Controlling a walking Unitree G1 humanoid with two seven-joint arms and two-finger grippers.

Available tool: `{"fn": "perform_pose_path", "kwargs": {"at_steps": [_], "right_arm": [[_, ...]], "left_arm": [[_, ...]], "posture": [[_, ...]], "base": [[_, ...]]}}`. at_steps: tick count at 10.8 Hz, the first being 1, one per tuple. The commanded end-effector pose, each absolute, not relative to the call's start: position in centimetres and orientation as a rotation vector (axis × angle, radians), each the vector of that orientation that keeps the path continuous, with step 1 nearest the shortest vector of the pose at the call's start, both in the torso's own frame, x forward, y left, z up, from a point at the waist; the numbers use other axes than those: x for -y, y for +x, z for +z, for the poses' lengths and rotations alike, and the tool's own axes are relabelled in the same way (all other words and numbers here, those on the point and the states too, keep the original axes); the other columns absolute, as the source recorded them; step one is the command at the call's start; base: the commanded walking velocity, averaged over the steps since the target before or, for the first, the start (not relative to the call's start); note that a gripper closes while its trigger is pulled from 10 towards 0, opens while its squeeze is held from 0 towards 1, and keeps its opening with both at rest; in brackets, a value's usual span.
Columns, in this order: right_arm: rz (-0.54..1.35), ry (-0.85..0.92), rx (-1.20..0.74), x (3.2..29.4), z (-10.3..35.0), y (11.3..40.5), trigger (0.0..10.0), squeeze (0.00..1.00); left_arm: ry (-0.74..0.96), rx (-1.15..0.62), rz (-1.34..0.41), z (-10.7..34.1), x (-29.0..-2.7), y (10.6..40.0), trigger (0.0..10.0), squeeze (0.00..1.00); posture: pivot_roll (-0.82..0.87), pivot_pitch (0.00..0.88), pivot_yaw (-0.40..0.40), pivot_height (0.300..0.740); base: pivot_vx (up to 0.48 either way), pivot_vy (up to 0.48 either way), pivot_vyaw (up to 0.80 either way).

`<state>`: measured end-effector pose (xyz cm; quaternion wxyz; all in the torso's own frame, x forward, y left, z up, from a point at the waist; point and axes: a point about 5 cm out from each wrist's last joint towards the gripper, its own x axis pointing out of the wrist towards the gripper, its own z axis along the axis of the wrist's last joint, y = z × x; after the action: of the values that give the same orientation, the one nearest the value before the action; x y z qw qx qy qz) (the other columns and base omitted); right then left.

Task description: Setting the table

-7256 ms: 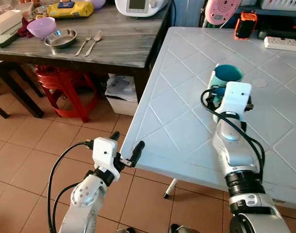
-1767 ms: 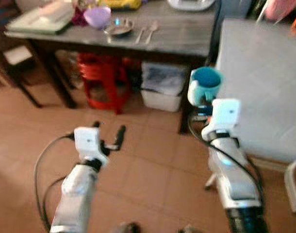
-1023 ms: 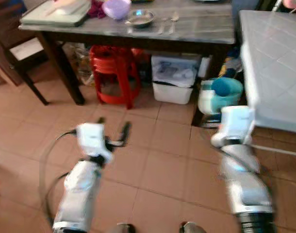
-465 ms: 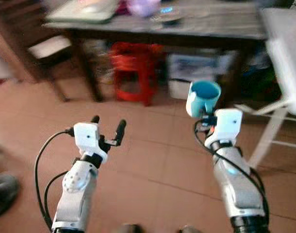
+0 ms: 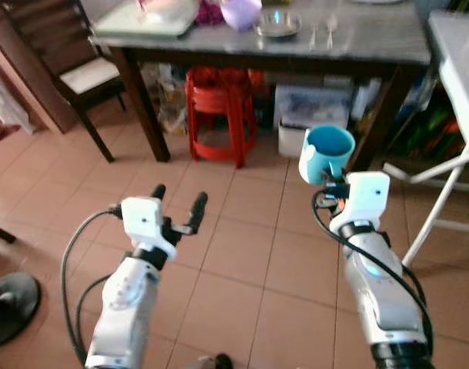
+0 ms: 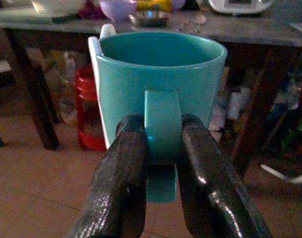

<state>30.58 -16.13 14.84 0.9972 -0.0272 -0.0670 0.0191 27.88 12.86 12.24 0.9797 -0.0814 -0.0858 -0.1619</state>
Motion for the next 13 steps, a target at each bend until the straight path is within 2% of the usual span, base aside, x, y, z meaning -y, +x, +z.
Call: {"fn": "perform_pose_path", "kwargs": {"at_steps": [1,6,8,13], "right_arm": [[0.047,-0.052,0.170,15.83,15.57,30.56,10.0,0.00],[0.050,-0.040,0.167,15.91,15.53,30.47,10.0,0.00],[0.051,-0.040,0.169,15.96,15.61,30.54,10.0,0.00],[0.050,-0.054,0.175,15.92,15.81,30.68,10.0,0.00]], "left_arm": [[-0.145,0.177,-0.320,12.28,-13.40,27.78,10.0,0.00],[-0.150,0.172,-0.338,12.18,-13.13,27.86,10.0,0.00],[-0.149,0.169,-0.341,12.11,-13.21,27.92,10.0,0.00],[-0.153,0.169,-0.346,12.10,-13.02,27.99,10.0,0.00]], "posture": [[-0.04,0.169,0.075,0.740],[-0.05,0.165,0.078,0.740],[-0.05,0.163,0.077,0.740],[-0.05,0.161,0.075,0.740]], "base": [[0.416,0.000,0.00],[0.421,0.000,0.00],[0.420,0.000,-0.59],[0.401,0.000,-0.08]]}}
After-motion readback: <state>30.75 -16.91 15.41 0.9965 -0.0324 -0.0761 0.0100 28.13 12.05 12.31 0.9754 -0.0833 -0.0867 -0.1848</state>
